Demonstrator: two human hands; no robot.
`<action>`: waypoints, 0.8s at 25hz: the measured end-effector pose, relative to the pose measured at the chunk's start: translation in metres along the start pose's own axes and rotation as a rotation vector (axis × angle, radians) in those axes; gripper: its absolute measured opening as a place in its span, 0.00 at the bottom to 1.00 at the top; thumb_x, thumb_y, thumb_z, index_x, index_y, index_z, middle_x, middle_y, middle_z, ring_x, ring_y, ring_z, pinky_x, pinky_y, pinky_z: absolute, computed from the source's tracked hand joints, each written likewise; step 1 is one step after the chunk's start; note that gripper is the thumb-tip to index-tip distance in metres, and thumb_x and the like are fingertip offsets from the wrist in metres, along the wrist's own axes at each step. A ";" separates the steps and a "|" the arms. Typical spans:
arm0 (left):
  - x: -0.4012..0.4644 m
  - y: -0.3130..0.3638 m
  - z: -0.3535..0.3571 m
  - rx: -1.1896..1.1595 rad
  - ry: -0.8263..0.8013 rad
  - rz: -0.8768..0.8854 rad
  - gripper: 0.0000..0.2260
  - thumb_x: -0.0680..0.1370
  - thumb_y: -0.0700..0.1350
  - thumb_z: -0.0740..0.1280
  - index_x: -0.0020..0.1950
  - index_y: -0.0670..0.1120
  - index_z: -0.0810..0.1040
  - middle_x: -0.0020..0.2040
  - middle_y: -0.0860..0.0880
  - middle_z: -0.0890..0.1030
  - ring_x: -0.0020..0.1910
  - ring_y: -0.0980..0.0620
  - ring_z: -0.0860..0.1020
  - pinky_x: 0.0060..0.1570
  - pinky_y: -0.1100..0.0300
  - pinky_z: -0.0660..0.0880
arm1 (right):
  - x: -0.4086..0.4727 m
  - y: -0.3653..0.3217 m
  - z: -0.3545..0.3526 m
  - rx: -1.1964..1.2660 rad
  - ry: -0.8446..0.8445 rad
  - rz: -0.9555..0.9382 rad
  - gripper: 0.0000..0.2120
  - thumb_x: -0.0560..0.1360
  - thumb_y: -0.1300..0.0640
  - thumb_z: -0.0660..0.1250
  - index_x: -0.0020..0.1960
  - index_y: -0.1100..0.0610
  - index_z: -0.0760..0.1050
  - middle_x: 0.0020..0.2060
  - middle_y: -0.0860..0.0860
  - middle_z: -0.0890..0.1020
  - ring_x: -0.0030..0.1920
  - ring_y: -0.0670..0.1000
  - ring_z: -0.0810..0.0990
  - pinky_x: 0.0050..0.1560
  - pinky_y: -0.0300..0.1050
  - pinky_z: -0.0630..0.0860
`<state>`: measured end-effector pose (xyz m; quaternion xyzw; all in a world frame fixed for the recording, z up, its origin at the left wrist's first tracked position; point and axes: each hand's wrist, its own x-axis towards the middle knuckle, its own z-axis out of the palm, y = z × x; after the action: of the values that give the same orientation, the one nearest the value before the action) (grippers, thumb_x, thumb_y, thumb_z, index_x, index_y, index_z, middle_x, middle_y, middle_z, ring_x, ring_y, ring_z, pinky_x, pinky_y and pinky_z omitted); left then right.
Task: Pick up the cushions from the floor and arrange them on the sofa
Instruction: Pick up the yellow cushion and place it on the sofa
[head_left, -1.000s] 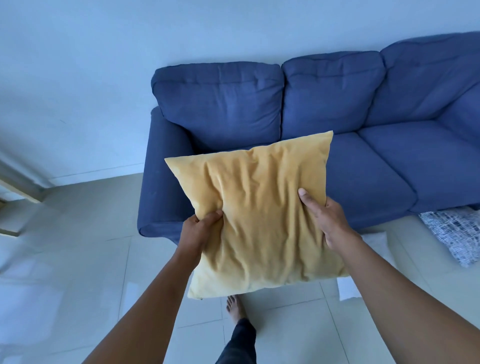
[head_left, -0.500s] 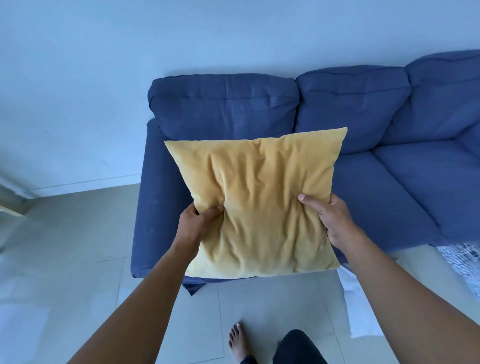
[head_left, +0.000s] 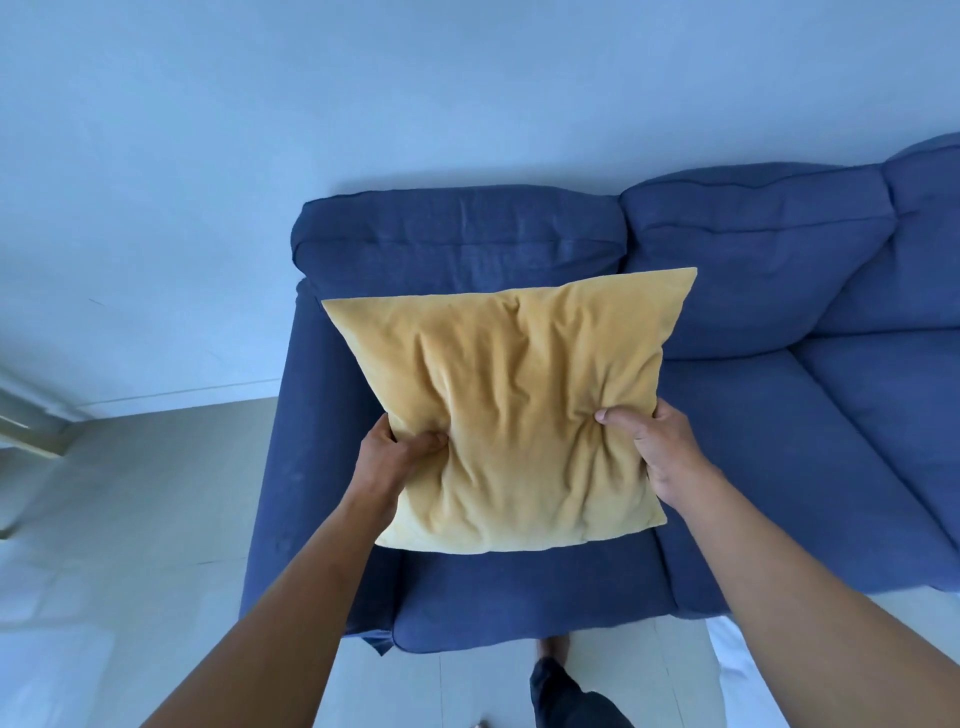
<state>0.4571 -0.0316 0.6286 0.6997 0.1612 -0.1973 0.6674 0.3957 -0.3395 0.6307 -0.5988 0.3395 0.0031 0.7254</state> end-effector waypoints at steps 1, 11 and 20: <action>0.012 0.005 0.005 0.001 0.003 -0.004 0.26 0.64 0.39 0.81 0.61 0.45 0.82 0.54 0.45 0.89 0.56 0.41 0.87 0.62 0.39 0.81 | 0.015 -0.004 0.001 -0.010 0.000 0.008 0.15 0.69 0.63 0.79 0.55 0.55 0.82 0.51 0.53 0.89 0.55 0.57 0.86 0.60 0.56 0.81; 0.121 0.015 0.037 0.021 0.086 -0.116 0.20 0.69 0.32 0.78 0.59 0.45 0.81 0.54 0.44 0.88 0.56 0.42 0.86 0.54 0.49 0.82 | 0.143 -0.013 0.025 -0.071 -0.016 0.082 0.18 0.69 0.66 0.78 0.59 0.60 0.82 0.54 0.57 0.88 0.57 0.59 0.86 0.53 0.50 0.81; 0.241 0.001 0.034 0.064 0.173 -0.100 0.21 0.68 0.30 0.77 0.57 0.47 0.81 0.53 0.47 0.89 0.52 0.48 0.87 0.49 0.55 0.81 | 0.253 0.011 0.071 -0.078 0.027 0.097 0.17 0.68 0.71 0.76 0.51 0.55 0.82 0.47 0.50 0.88 0.49 0.52 0.87 0.55 0.50 0.82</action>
<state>0.6650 -0.0748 0.5102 0.7261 0.2467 -0.1745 0.6177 0.6206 -0.3757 0.4994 -0.6095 0.3774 0.0437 0.6958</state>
